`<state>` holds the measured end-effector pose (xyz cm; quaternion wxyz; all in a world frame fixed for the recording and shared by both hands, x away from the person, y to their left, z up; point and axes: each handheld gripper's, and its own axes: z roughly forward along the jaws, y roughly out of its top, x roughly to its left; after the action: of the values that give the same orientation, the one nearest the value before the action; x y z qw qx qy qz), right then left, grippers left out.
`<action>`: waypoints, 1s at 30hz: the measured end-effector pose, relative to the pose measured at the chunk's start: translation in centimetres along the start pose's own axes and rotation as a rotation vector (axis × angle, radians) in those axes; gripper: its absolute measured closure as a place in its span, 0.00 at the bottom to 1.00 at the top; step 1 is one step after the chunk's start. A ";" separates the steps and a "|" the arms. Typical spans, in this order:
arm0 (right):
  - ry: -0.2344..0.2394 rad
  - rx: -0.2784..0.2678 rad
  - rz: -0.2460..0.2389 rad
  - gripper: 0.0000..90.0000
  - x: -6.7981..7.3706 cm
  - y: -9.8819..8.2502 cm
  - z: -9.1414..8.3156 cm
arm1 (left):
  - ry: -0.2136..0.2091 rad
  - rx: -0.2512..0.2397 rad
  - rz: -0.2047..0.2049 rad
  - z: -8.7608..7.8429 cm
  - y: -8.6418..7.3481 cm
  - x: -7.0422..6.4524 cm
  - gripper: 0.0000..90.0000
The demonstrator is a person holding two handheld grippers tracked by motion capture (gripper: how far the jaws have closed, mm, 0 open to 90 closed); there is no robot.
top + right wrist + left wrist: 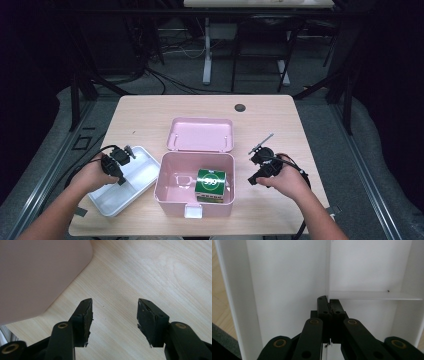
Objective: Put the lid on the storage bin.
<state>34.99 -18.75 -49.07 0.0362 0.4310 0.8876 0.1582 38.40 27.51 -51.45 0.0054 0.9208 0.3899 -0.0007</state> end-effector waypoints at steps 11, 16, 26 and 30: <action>-0.005 0.003 0.006 0.51 -0.1 -0.1 -0.2 | 0.018 -0.048 0.039 -4.8 -1.3 0.4 0.99; -0.008 0.002 0.004 0.51 -0.2 -0.1 -0.2 | 0.013 -0.078 0.072 -7.7 -1.6 0.3 0.99; -0.009 0.007 0.004 0.51 -0.2 -0.1 -0.3 | 0.000 -0.102 0.245 -12.0 -0.9 -1.6 0.99; -0.009 0.008 0.004 0.51 -0.2 -0.1 -0.4 | -0.001 -0.094 0.300 -12.8 -0.3 -2.5 0.99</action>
<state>35.01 -19.07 -48.77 0.0381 0.4336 0.8872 0.1530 36.38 26.02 -38.62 0.0485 0.9674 0.2478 0.0180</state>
